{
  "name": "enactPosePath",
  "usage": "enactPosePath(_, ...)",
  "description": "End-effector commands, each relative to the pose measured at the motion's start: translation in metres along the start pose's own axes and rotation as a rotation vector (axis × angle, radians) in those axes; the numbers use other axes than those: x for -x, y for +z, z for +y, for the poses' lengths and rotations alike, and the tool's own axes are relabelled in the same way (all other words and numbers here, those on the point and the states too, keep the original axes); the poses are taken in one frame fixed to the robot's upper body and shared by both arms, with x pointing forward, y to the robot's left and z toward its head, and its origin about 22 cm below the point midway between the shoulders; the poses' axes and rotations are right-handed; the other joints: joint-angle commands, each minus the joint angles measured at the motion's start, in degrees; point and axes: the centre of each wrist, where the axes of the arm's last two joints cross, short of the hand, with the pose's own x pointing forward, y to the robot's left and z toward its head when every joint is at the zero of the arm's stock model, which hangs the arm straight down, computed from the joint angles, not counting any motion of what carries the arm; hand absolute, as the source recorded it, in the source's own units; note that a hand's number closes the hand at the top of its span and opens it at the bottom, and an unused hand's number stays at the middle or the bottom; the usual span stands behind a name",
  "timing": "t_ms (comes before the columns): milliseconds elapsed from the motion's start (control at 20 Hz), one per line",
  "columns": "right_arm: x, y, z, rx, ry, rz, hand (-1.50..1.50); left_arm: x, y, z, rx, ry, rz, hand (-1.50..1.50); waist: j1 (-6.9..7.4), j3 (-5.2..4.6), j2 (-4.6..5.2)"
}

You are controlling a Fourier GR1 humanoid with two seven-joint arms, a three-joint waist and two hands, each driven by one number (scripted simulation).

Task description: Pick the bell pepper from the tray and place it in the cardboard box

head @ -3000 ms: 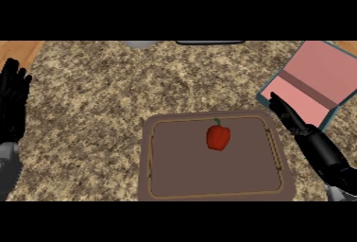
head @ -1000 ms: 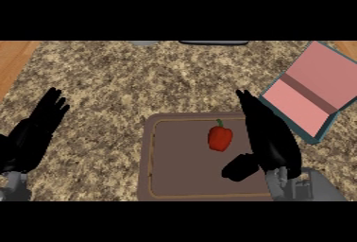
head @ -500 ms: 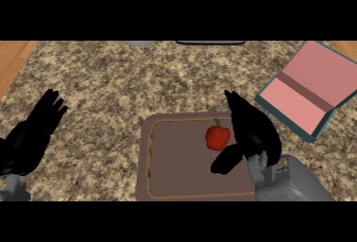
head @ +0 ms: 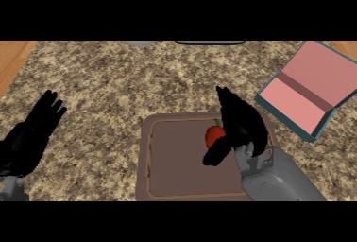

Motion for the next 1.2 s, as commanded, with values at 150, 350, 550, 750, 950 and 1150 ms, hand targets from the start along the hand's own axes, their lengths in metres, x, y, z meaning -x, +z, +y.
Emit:
enactPosePath(150,-0.016,0.006,-0.004,0.016,0.086,0.134,-1.50,-0.009,0.011,0.000,-0.003,0.000,0.003,0.00,0.00,0.02,-0.13)
enactPosePath(350,-0.029,-0.003,0.023,-0.008,0.127,0.154,-1.50,-0.003,-0.012,0.000,-0.029,-0.008,-0.006,0.00,-0.37,-0.02,0.10)
enactPosePath(550,-0.014,-0.008,0.010,-0.020,0.127,0.172,-1.50,0.009,0.003,0.008,-0.004,-0.006,0.016,0.00,-0.29,-0.01,-0.05)
enactPosePath(750,-0.031,-0.009,0.019,-0.040,0.154,0.191,-1.50,-0.008,-0.003,0.002,-0.019,0.001,0.006,0.00,-0.09,0.01,-0.06)
enactPosePath(950,-0.026,-0.030,0.017,-0.041,0.144,0.230,-1.50,0.000,-0.003,0.000,-0.006,0.006,-0.017,0.00,-0.02,-0.01,0.11)
enactPosePath(1150,0.000,-0.026,0.017,-0.051,0.161,0.243,-1.50,-0.002,-0.006,-0.007,-0.021,0.011,-0.015,0.00,-0.76,0.01,-0.03)
